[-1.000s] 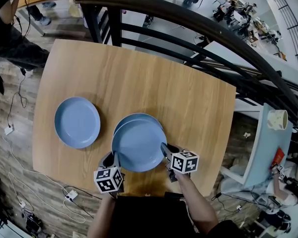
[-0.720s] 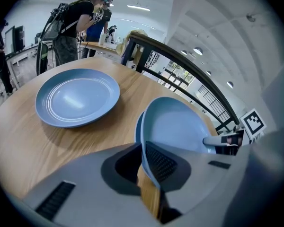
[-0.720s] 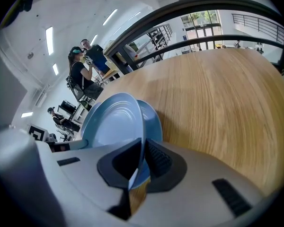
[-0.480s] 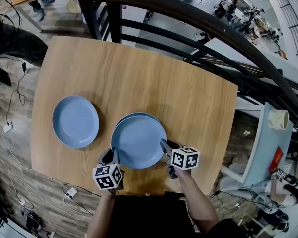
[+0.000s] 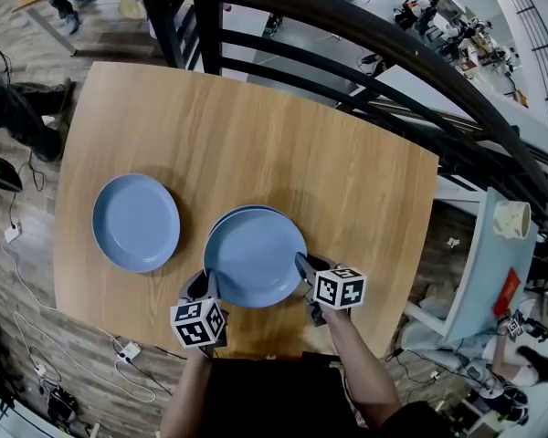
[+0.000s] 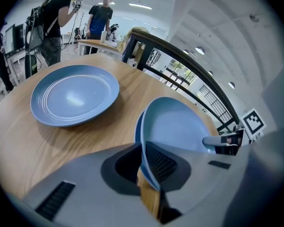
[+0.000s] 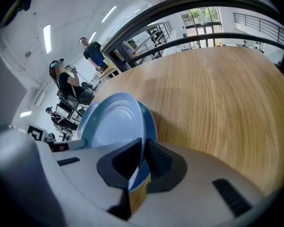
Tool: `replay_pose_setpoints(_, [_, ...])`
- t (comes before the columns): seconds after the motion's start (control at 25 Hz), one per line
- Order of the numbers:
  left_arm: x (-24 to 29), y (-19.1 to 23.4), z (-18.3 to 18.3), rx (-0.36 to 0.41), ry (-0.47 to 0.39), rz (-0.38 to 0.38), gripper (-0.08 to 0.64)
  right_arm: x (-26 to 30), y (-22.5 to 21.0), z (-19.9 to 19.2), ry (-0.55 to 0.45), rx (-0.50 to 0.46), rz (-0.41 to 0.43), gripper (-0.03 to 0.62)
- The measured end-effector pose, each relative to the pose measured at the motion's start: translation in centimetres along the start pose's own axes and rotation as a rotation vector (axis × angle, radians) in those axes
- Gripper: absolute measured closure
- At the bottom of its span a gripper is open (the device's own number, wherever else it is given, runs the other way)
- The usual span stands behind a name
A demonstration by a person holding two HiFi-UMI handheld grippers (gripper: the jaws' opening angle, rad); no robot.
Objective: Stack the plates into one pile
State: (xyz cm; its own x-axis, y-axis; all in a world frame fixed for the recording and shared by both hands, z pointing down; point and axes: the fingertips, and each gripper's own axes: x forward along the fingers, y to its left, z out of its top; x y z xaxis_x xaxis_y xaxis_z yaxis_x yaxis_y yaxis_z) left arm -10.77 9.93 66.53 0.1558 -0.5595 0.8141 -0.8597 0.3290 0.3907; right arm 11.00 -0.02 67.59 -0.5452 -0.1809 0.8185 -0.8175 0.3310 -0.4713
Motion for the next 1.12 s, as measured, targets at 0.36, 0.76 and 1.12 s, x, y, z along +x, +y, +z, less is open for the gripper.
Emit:
replay_pose_setpoints(0.36, [0.57,0.20,-0.24,-0.013,0.014,0.005,0.517,0.45,-0.32,-0.04,0.017,-0.010,-0.021,0.552])
replay_pose_setpoints(0.76, [0.76,0.25,-0.42,-0.020,0.017,0.010,0.517,0.54,-0.39,0.06,0.023,-0.017,-0.024,0.552])
replay_pose_setpoints(1.12, [0.73,0.16,-0.42,-0.028,0.011,0.009,0.517,0.51,-0.39,0.30,0.021,-0.064,-0.054,0.544])
